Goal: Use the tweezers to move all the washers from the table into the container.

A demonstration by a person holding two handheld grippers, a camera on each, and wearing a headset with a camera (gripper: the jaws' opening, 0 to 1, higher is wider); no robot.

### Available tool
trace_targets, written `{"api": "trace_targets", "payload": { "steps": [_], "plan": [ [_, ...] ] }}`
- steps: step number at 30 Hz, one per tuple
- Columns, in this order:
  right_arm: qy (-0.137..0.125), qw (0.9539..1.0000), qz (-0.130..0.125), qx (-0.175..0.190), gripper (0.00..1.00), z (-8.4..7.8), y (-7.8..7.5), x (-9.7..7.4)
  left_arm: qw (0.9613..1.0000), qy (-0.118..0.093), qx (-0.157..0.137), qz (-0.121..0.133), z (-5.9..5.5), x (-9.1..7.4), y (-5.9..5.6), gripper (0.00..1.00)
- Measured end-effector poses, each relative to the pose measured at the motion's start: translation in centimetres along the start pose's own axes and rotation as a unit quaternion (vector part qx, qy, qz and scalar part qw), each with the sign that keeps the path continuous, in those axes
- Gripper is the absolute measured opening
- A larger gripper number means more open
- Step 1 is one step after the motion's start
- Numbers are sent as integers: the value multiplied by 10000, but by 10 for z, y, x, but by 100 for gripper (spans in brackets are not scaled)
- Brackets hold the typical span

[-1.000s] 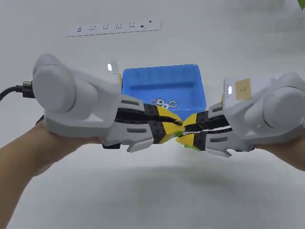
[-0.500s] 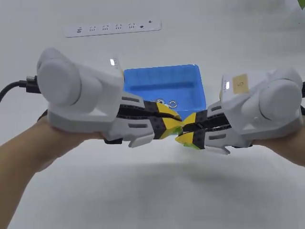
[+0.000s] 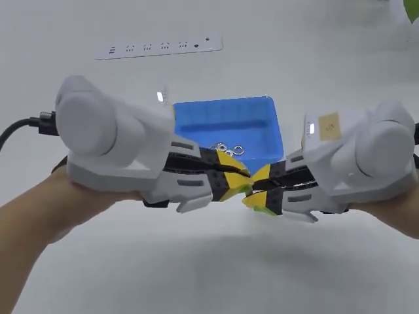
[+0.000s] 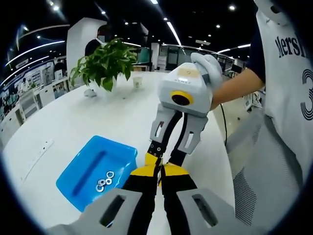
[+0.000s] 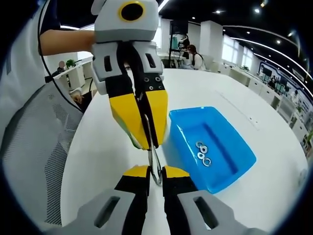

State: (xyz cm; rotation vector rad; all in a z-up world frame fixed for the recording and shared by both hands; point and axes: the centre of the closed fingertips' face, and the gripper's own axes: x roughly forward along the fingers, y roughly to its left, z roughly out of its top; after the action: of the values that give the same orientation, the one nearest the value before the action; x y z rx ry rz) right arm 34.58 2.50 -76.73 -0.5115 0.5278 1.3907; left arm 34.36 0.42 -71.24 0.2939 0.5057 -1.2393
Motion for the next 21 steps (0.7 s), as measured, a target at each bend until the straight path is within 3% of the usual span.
{"api": "trace_targets", "payload": {
  "steps": [21],
  "plan": [
    [-345,9981,-295,-405,11,51,-15,-21,9981,-146,509,313,41,-36,10,6]
  ]
}}
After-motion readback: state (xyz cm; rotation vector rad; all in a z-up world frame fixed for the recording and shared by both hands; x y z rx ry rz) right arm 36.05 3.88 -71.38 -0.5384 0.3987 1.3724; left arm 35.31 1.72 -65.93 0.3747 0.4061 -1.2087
